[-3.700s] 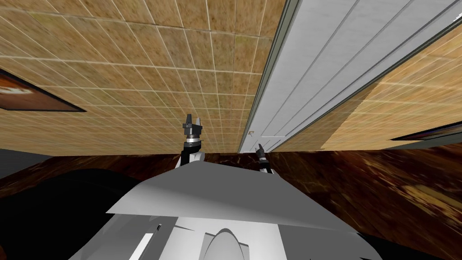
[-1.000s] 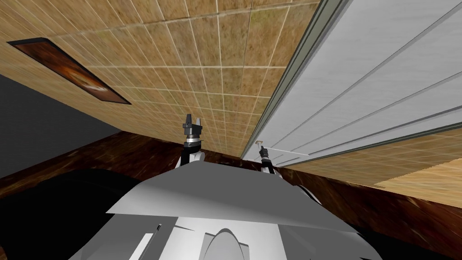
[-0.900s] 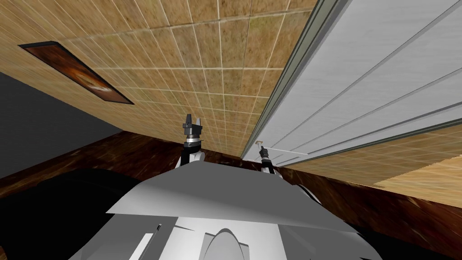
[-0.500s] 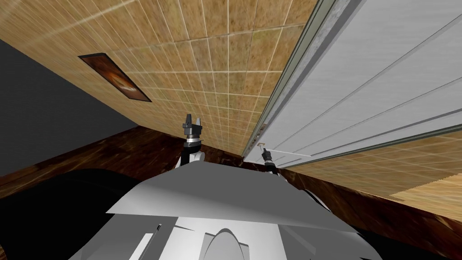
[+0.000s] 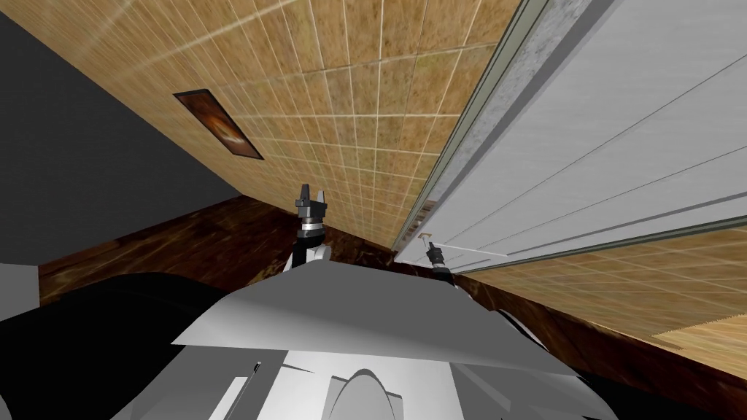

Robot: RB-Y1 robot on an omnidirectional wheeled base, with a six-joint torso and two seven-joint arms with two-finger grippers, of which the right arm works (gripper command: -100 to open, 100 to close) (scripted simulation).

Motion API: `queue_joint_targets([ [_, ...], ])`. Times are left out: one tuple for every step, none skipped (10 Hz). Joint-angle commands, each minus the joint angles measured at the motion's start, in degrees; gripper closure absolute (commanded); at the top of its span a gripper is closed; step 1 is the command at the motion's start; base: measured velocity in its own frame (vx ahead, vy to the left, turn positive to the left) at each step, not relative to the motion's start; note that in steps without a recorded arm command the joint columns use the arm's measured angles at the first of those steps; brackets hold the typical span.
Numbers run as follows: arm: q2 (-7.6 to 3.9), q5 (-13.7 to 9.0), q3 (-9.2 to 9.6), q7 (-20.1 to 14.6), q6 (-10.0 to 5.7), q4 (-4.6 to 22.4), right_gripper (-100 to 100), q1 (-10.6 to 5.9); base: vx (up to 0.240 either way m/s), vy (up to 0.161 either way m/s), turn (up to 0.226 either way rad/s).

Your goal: Pull the door open

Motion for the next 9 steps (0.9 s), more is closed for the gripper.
queue_joint_targets([
  [0.00, 0.00, 0.00, 0.00, 0.00, 0.00, 100, 0.00, -0.083, -0.041, 0.042],
  [-0.71, -0.11, 1.08, -0.95, -1.95, 0.44, 100, 1.24, -0.153, -0.057, 0.161],
  [-0.71, -0.11, 1.08, -0.95, -1.95, 0.44, 100, 1.24, -0.175, -0.066, 0.108],
  [-1.52, -0.30, 1.93, -1.69, -3.67, 0.70, 100, 2.31, -0.168, -0.066, 0.170],
  [-1.81, -0.38, 2.24, -1.96, -4.29, 0.79, 100, 2.70, -0.166, -0.086, 0.146],
  [-2.11, -0.45, 2.56, -2.24, -4.93, 0.89, 100, 3.10, -0.144, -0.051, 0.095],
  [-2.11, -0.45, 2.56, -2.24, -4.93, 0.89, 100, 3.10, -0.078, -0.013, 0.011],
  [-2.69, -0.59, 3.18, -2.78, -6.18, 1.08, 100, 3.88, -0.085, -0.028, 0.102],
  [-2.69, -0.59, 3.18, -2.78, -6.18, 1.03, 100, 3.88, -0.079, -0.041, 0.065],
])
